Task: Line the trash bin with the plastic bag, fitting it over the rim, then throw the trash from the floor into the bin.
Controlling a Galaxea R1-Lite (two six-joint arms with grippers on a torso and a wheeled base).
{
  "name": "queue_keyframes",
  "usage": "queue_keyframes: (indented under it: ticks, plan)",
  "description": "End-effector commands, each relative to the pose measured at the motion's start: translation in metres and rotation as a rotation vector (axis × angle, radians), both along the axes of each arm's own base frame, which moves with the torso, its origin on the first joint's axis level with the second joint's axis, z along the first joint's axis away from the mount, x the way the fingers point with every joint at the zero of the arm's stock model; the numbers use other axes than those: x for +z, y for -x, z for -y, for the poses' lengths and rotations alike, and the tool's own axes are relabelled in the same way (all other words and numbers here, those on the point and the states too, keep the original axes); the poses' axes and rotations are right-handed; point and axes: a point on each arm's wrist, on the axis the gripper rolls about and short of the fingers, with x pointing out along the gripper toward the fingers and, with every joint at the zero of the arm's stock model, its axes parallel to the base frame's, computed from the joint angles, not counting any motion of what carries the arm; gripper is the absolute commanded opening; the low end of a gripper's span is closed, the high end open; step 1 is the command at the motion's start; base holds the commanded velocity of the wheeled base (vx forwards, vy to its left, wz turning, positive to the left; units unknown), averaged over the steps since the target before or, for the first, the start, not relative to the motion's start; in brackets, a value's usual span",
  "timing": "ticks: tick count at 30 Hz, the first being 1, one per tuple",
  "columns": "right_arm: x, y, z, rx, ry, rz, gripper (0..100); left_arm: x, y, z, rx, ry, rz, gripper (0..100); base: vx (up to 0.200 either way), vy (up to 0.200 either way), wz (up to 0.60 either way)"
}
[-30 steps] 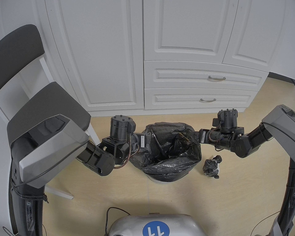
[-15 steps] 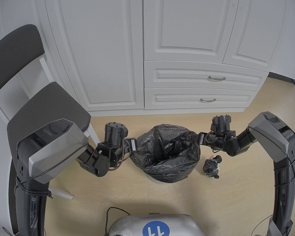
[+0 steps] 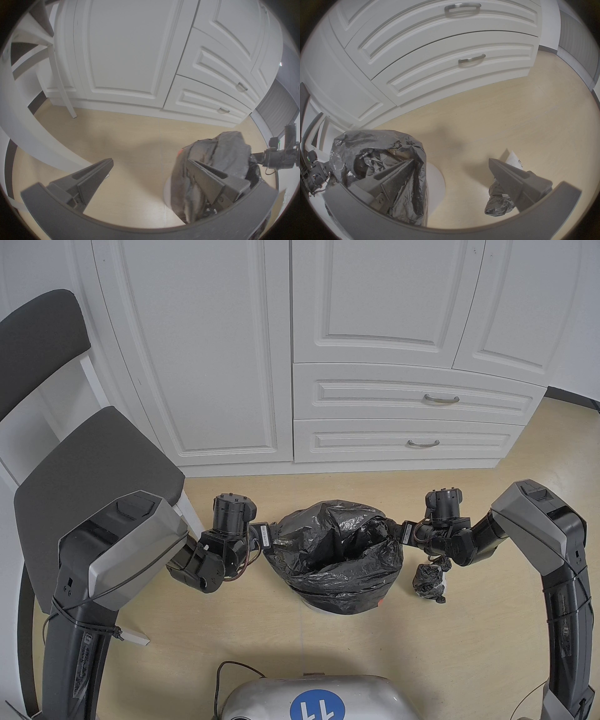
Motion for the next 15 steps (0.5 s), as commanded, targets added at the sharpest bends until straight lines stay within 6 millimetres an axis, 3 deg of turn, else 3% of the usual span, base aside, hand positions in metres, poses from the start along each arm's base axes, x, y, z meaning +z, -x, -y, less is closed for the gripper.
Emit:
queue_keyframes:
  ticks: [1, 15]
  plan:
    - [-0.009, 0.0, -0.001, 0.002, 0.005, -0.024, 100, -0.02, -0.006, -0.007, 0.018, -0.018, -0.037, 100, 0.0, 0.0, 0.0]
    - [-0.029, 0.001, -0.004, 0.01, 0.028, -0.118, 100, -0.042, -0.019, -0.012, 0.036, -0.042, -0.083, 100, 0.0, 0.0, 0.0]
